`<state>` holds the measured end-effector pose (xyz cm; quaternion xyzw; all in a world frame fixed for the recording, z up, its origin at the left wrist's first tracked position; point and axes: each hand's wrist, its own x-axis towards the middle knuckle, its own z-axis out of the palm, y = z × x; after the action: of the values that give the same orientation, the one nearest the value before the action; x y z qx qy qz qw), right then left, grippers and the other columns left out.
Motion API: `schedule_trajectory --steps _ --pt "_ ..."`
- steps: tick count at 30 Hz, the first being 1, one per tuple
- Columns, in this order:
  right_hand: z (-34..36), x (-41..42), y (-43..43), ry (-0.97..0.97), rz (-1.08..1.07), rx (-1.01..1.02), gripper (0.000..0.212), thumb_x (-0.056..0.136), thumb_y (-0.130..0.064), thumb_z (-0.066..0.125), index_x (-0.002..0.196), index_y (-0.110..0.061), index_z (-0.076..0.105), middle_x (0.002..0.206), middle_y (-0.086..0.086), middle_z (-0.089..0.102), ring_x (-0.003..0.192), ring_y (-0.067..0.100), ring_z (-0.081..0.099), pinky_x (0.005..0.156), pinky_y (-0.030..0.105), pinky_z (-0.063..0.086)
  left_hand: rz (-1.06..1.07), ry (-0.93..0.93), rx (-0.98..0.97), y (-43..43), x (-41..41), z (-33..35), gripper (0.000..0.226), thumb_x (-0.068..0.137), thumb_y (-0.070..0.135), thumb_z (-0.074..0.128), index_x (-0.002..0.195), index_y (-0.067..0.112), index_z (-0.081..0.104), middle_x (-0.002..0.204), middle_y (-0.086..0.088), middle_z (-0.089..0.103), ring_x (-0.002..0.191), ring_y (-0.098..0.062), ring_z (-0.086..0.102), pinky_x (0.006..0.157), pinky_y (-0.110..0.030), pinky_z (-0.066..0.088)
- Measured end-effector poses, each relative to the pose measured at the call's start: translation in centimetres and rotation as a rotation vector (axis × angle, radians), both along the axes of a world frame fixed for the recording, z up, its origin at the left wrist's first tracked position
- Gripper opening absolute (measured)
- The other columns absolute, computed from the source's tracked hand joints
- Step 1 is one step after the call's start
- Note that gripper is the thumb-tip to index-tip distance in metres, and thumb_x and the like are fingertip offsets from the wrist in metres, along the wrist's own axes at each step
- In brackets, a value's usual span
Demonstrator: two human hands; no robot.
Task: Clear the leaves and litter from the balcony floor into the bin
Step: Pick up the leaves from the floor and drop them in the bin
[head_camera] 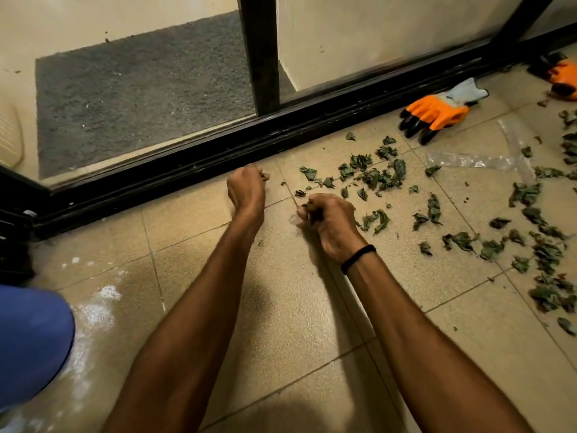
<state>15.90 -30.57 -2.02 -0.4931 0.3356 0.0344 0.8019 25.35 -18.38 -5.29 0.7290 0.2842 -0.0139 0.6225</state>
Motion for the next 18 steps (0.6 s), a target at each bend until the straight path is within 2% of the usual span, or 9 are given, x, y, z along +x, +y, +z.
schedule_trajectory --steps 2,3,5,7,9,11,14,16,18 --pt "0.9 0.1 -1.1 -0.062 -0.155 0.253 0.015 0.086 0.002 0.048 0.074 -0.007 0.052 0.081 0.009 0.055 0.075 0.021 0.056 0.068 0.031 0.057 0.074 0.095 -0.591 0.4 -1.1 1.2 0.024 0.086 0.010 0.036 0.080 0.010 0.059 0.073 -0.007 0.065 0.047 -0.011 0.036 0.045 -0.025 0.022" --pt "1.1 0.1 -1.6 -0.079 -0.191 0.312 0.015 0.086 -0.003 0.048 0.073 -0.009 0.051 0.078 0.008 0.053 0.074 0.020 0.054 0.066 0.032 0.056 0.081 0.127 -0.785 0.6 -1.5 1.6 0.021 0.083 0.012 0.034 0.077 0.013 0.054 0.069 -0.005 0.060 0.046 -0.011 0.029 0.046 -0.025 0.017" --pt "1.3 0.1 -2.5 -0.050 -0.209 0.298 0.015 0.090 -0.014 0.054 0.075 -0.013 0.053 0.071 0.004 0.053 0.065 0.017 0.053 0.057 0.028 0.052 0.039 0.182 -0.900 0.8 -1.8 2.0 0.019 0.085 0.020 0.035 0.072 0.017 0.048 0.062 0.002 0.049 0.046 -0.011 0.022 0.049 -0.024 0.011" --pt "0.9 0.2 -3.1 0.021 -0.210 0.151 0.018 0.094 -0.021 0.061 0.079 -0.013 0.057 0.066 0.001 0.056 0.057 0.013 0.054 0.052 0.023 0.048 -0.003 0.229 -0.837 0.5 -1.8 2.3 0.031 0.095 0.035 0.041 0.068 0.020 0.045 0.055 0.007 0.039 0.045 -0.009 0.020 0.047 -0.023 0.009" --pt "0.2 0.3 -3.7 0.072 -0.217 -0.046 0.016 0.094 -0.022 0.065 0.082 -0.011 0.062 0.066 0.000 0.060 0.056 0.011 0.056 0.051 0.023 0.050 -0.053 0.223 -0.665 -0.3 -1.7 2.8 0.040 0.099 0.049 0.049 0.071 0.021 0.047 0.053 0.009 0.036 0.043 -0.008 0.022 0.041 -0.021 0.013" --pt "-0.7 0.4 -4.1 0.088 -0.166 -0.276 0.015 0.096 -0.020 0.063 0.085 -0.010 0.065 0.069 0.002 0.063 0.061 0.013 0.058 0.057 0.028 0.053 -0.196 0.066 -0.285 -1.0 -1.5 2.8 0.035 0.100 0.049 0.052 0.082 0.019 0.053 0.059 0.009 0.043 0.046 -0.009 0.035 0.042 -0.021 0.027" --pt "-1.4 0.8 -4.7 0.122 0.019 -0.781 0.017 0.100 -0.019 0.054 0.100 -0.011 0.069 0.096 0.007 0.071 0.085 0.018 0.064 0.077 0.036 0.056 -0.579 -0.237 0.378 -2.3 -0.9 1.3 0.028 0.102 0.042 0.052 0.113 0.017 0.057 0.091 0.006 0.062 0.082 -0.018 0.065 0.072 -0.038 0.058" --pt "-1.3 1.5 -4.8 0.132 0.103 -0.976 0.021 0.101 -0.013 0.050 0.116 -0.010 0.064 0.114 0.007 0.068 0.093 0.014 0.059 0.078 0.026 0.049 -0.765 -0.251 0.611 -3.5 0.0 0.2 0.041 0.099 0.042 0.056 0.134 0.021 0.049 0.116 -0.006 0.065 0.103 -0.025 0.064 0.089 -0.046 0.055" --pt "-1.5 2.5 -4.7 0.092 0.170 -1.077 0.029 0.100 -0.007 0.050 0.128 -0.007 0.055 0.121 0.012 0.062 0.099 0.015 0.058 0.078 0.023 0.046 -0.891 -0.213 0.815 -4.8 0.7 -1.0 0.055 0.096 0.045 0.060 0.143 0.022 0.043 0.126 -0.015 0.059 0.114 -0.031 0.055 0.095 -0.047 0.050"
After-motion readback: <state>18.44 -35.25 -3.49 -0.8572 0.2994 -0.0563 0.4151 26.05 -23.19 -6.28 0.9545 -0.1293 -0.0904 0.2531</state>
